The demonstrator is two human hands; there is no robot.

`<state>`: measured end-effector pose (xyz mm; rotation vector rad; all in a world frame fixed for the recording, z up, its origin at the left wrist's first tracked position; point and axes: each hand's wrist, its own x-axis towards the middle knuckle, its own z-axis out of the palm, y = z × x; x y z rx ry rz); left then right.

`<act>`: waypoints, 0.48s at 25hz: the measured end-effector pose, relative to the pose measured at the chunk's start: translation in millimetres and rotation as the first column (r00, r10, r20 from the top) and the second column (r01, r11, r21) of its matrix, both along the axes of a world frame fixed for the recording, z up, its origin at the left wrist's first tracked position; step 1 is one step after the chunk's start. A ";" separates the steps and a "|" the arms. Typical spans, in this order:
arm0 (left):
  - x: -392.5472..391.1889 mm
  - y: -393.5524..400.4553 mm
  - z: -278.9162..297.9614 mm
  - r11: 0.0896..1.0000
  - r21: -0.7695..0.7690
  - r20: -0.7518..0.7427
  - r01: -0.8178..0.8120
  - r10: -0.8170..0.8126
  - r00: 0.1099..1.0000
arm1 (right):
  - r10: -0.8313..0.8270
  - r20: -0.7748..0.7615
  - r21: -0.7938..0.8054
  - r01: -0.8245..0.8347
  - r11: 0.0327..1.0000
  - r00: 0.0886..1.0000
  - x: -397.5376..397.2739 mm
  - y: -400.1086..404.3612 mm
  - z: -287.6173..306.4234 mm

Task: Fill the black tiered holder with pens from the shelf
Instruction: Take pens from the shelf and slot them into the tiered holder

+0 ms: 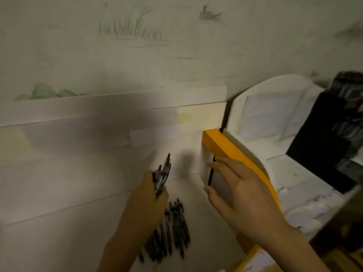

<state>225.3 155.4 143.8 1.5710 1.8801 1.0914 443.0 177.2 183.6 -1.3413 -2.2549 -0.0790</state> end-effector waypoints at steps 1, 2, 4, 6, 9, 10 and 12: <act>14.2 2.9 12.3 0.999 0.030 0.002 0.026 -0.026 1.000 | -0.024 -0.015 0.033 0.025 0.999 1.000 15.5 -2.1 8.3; 30.0 6.4 24.5 0.997 0.058 -0.009 0.050 -0.050 0.999 | -0.053 -0.024 0.061 0.054 0.997 0.998 32.5 -3.8 15.3; 67.2 13.3 48.1 0.989 0.109 -0.043 0.100 -0.096 0.995 | -0.122 -0.052 0.090 0.126 0.988 0.991 71.5 -8.2 25.5; 109.0 18.5 67.5 0.977 0.161 -0.073 0.141 -0.130 0.989 | -0.180 -0.076 0.111 0.188 0.976 0.981 115.2 -14.1 31.6; 185.1 20.2 86.6 0.947 0.227 -0.088 0.226 -0.211 0.973 | -0.254 -0.094 0.139 0.266 0.954 0.963 190.1 -24.9 37.0; 213.9 20.8 90.4 0.938 0.244 -0.091 0.246 -0.231 0.969 | -0.285 -0.091 0.145 0.295 0.944 0.954 218.0 -28.6 38.4; 273.5 24.3 95.1 0.923 0.260 -0.114 0.285 -0.264 0.958 | -0.356 -0.085 0.161 0.365 0.917 0.931 274.5 -36.5 40.0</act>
